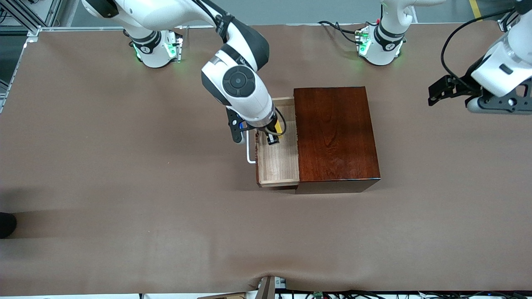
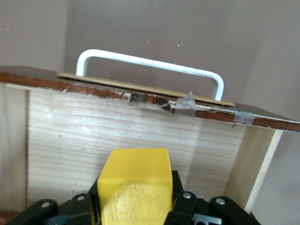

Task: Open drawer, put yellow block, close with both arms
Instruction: 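Carry the yellow cube with the right gripper over the open drawer, then open the right gripper to drop the cube into the drawer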

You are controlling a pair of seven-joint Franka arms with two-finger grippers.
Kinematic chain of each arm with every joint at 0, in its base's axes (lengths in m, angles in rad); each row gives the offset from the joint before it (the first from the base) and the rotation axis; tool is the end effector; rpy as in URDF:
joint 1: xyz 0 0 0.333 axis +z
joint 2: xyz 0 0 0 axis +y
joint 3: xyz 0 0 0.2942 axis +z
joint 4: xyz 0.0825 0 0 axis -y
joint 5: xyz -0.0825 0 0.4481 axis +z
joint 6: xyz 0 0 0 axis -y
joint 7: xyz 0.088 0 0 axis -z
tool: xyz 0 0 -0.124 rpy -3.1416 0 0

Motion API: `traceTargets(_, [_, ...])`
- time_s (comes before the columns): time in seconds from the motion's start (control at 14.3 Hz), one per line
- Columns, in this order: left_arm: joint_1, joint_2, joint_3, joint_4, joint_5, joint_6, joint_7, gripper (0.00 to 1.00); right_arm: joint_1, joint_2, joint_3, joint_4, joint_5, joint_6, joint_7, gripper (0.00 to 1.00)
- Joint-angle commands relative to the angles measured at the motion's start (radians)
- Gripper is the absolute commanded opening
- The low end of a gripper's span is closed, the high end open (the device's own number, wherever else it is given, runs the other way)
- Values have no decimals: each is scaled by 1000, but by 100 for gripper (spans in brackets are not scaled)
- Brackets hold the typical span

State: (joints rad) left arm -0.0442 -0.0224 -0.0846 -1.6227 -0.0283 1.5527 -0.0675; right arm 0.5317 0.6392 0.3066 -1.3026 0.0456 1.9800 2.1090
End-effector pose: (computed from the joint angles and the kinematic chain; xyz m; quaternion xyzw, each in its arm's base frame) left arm 0.6027 -0.0821 0.5702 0.9992 -0.0305 -0.0250 0.0108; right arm 0.5531 0.5531 0.3323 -0.7752 0.6211 0.1068 0.0433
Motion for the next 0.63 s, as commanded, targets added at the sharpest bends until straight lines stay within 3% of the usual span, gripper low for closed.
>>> traceTargets(0.0, [1, 21, -4, 40, 1, -5, 18, 100, -4, 13, -1, -16, 10, 16, 40, 0])
traceTargets(0.28, [-2, 24, -4, 37, -2, 4, -30, 100, 7, 33, -1, -105, 8, 154, 60, 0])
traceTargets(0.56, [-3, 27, -6, 38, -18, 32, -153, 100, 13, 60, -3, -110, 0, 171, 62, 0])
